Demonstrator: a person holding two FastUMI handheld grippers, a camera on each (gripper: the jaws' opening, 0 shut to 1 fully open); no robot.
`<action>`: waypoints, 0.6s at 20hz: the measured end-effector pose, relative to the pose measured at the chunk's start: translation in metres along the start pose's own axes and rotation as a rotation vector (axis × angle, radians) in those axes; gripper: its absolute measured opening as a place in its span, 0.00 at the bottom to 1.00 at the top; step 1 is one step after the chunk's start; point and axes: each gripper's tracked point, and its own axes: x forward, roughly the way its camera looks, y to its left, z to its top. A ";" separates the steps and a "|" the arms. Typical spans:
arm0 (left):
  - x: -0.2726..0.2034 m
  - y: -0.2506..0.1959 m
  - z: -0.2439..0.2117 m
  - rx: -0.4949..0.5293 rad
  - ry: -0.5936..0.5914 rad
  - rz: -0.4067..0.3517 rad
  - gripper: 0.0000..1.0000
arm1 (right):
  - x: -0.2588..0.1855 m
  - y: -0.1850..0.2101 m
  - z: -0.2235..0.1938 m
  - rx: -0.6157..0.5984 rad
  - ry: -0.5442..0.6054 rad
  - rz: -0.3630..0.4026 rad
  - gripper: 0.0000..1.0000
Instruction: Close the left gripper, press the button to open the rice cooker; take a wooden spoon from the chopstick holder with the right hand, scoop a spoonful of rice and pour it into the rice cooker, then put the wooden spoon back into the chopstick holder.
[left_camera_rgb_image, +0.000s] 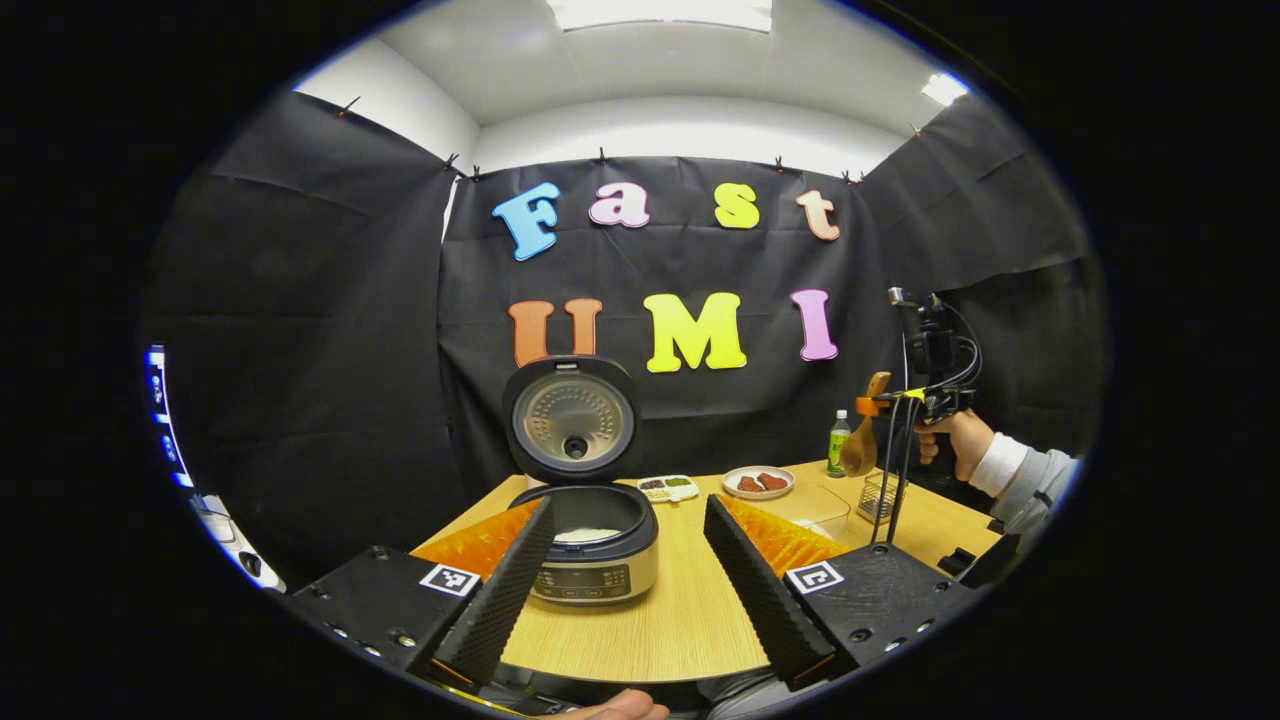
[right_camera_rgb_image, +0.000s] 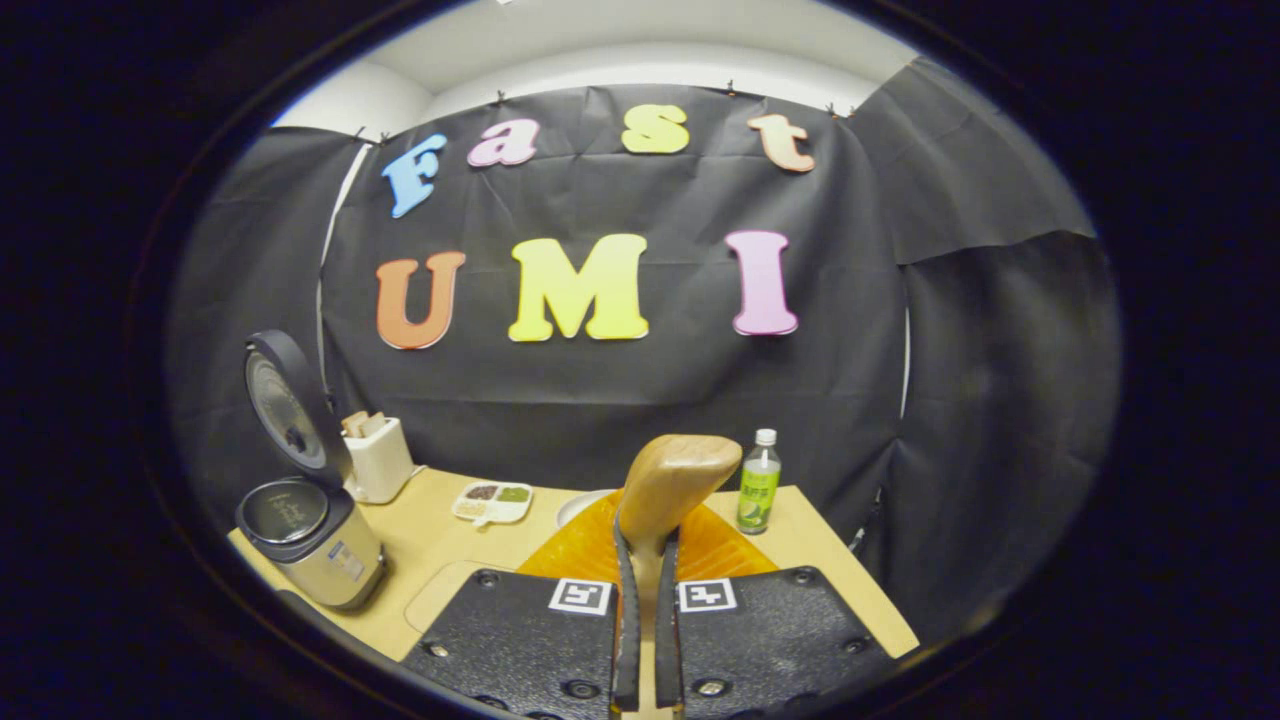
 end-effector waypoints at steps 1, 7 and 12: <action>-0.003 0.005 0.003 -0.004 -0.003 0.007 0.96 | 0.003 0.016 -0.005 -0.005 0.006 0.028 0.11; -0.021 0.012 -0.002 0.006 -0.015 -0.010 0.96 | 0.038 0.061 -0.076 -0.093 0.111 0.036 0.11; -0.029 0.024 -0.008 0.018 -0.014 0.009 0.96 | 0.063 0.076 -0.120 -0.183 0.157 -0.001 0.11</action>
